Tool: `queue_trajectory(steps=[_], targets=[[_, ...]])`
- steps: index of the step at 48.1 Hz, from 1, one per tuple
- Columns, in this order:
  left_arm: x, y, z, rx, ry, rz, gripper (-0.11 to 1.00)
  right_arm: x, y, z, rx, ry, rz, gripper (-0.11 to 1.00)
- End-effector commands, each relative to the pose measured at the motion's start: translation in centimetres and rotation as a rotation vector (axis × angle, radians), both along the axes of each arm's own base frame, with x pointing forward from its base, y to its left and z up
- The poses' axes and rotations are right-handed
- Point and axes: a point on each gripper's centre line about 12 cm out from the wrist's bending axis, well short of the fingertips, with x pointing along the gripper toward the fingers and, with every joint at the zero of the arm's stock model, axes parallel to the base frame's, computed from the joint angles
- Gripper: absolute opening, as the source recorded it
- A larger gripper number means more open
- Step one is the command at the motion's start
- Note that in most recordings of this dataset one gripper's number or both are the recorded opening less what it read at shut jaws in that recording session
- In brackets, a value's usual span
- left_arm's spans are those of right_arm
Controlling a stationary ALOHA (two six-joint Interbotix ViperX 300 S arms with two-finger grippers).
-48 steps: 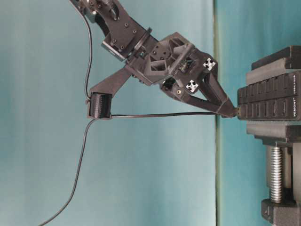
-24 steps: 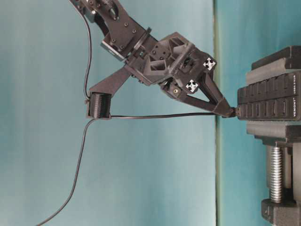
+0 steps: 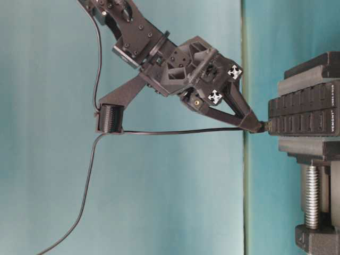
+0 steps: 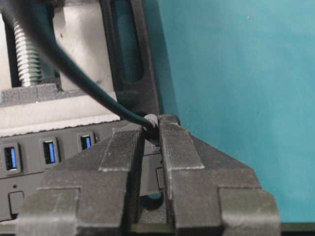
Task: Insert the USB into the center port of the fixed hub
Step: 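Pull the USB plug out of the end port with the right gripper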
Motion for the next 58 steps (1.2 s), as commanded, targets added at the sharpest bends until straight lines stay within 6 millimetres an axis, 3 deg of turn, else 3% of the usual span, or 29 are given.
queue_trajectory(steps=[1,12,34,58], targets=[[0.2,0.0,0.8,0.000,-0.020,0.001,0.00,0.3,0.3,3.0,-0.004,-0.076,0.000,0.10],[0.3,0.0,0.8,0.000,-0.020,0.000,0.00,-0.1,0.8,5.1,-0.004,-0.111,0.003,0.09],[0.2,0.0,0.7,0.000,-0.020,0.000,0.00,-1.2,2.5,7.1,0.047,-0.109,-0.002,0.09],[0.2,0.0,0.5,-0.017,-0.014,0.003,0.00,-1.2,3.1,7.3,0.052,-0.113,0.012,0.09]])
